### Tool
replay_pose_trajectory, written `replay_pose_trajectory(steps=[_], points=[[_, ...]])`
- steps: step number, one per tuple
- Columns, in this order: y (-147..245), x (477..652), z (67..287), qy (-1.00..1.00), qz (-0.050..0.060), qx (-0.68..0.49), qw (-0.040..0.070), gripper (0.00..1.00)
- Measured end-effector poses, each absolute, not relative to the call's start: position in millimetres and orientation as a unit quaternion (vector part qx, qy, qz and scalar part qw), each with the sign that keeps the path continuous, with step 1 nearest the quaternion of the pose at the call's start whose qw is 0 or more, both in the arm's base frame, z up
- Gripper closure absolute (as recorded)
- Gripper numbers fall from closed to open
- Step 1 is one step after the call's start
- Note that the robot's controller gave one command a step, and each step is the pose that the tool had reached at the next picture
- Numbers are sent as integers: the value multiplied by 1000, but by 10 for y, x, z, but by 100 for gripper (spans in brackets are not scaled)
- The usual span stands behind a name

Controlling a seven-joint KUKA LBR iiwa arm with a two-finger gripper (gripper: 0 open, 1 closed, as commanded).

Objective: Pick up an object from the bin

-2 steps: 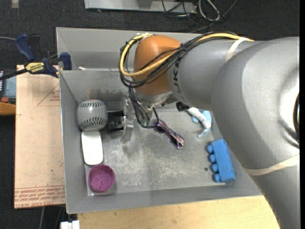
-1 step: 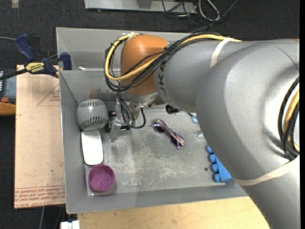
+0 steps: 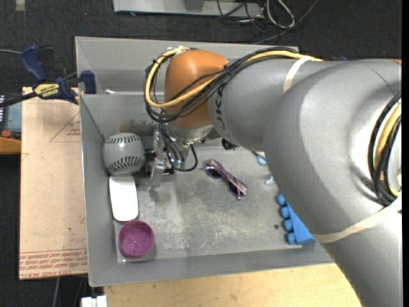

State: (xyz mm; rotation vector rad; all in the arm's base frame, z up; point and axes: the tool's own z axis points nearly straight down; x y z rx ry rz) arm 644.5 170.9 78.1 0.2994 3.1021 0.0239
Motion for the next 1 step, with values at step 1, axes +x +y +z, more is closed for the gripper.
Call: replay_pose_trajectory(steps=[1], points=[[1791, 6431, 779, 984, 2, 176, 18, 100]])
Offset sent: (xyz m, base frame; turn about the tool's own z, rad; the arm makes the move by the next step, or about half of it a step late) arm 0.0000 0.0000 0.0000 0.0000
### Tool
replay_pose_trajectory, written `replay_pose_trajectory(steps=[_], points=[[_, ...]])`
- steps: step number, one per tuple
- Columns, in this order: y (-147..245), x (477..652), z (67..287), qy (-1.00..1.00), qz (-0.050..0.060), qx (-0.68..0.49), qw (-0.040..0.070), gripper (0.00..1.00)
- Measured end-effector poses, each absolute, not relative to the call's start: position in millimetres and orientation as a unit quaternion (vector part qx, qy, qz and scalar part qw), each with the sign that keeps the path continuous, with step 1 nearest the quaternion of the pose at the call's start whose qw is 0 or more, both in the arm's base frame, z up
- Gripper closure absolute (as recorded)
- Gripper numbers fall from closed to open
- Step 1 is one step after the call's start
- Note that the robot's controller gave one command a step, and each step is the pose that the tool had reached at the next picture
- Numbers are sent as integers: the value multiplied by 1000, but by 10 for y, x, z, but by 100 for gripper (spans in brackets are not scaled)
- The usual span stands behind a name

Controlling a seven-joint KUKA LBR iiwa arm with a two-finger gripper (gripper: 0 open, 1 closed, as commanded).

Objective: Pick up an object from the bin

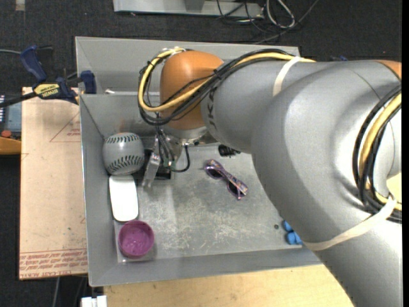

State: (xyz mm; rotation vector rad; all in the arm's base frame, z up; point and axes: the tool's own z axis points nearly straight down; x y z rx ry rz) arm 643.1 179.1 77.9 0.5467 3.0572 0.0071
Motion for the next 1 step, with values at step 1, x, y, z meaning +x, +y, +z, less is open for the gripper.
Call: replay_pose_trajectory(steps=[1], points=[[1791, 6431, 779, 984, 2, 176, 18, 100]])
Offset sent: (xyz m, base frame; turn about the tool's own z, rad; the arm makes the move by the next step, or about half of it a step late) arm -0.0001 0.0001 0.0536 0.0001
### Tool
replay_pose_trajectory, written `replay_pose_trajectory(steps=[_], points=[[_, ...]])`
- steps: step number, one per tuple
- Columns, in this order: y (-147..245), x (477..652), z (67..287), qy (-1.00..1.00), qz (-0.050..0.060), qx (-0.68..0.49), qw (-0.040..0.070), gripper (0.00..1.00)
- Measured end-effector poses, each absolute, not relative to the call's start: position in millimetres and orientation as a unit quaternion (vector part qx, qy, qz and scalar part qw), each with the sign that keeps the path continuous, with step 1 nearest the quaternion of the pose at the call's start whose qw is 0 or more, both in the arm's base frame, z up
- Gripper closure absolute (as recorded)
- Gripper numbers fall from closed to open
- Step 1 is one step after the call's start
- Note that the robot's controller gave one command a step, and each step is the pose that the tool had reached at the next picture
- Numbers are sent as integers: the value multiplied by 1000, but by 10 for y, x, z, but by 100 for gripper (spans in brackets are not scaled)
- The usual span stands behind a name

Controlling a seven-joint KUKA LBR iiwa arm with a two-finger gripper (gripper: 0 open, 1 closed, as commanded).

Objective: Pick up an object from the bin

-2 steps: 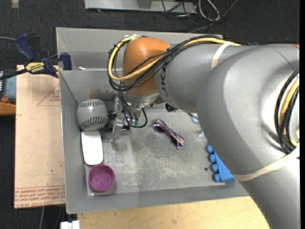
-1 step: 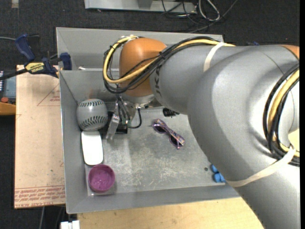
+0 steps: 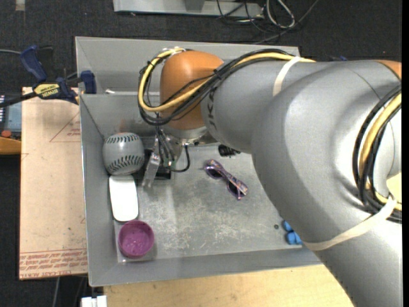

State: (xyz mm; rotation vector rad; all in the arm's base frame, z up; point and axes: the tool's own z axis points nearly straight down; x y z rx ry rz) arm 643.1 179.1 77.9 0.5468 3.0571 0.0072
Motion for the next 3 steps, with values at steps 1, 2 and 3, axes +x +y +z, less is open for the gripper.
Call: replay_pose_trajectory(steps=[1, 2, 3], points=[[1789, 6425, 800, 984, 2, 176, 18, 100], [1788, 6414, 935, 984, 2, 176, 17, 100], [1791, 6412, 1105, 984, 2, 176, 15, 100]])
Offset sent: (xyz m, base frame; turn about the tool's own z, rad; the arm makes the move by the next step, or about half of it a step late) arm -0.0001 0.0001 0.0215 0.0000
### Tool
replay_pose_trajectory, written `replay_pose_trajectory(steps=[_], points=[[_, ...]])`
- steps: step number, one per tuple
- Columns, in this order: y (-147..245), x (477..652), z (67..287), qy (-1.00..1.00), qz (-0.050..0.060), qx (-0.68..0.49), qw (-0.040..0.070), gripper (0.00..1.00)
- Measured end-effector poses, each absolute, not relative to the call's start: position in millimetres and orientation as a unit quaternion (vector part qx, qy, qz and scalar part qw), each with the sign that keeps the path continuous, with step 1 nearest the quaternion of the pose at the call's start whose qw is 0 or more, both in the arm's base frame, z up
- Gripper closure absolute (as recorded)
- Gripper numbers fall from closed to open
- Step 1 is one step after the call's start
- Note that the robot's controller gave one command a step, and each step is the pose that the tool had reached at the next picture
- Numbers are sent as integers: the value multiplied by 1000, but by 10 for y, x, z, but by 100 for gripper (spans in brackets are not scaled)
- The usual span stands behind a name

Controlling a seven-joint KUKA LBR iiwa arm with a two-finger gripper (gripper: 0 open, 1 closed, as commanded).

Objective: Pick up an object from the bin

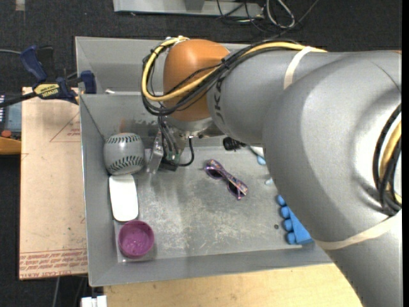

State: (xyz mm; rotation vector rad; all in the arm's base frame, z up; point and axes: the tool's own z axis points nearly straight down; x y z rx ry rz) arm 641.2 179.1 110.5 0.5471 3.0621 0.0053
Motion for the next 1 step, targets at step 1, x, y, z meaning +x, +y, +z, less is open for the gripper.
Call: replay_pose_trajectory(steps=[1], points=[[1791, 6413, 1355, 984, 2, 176, 16, 100]])
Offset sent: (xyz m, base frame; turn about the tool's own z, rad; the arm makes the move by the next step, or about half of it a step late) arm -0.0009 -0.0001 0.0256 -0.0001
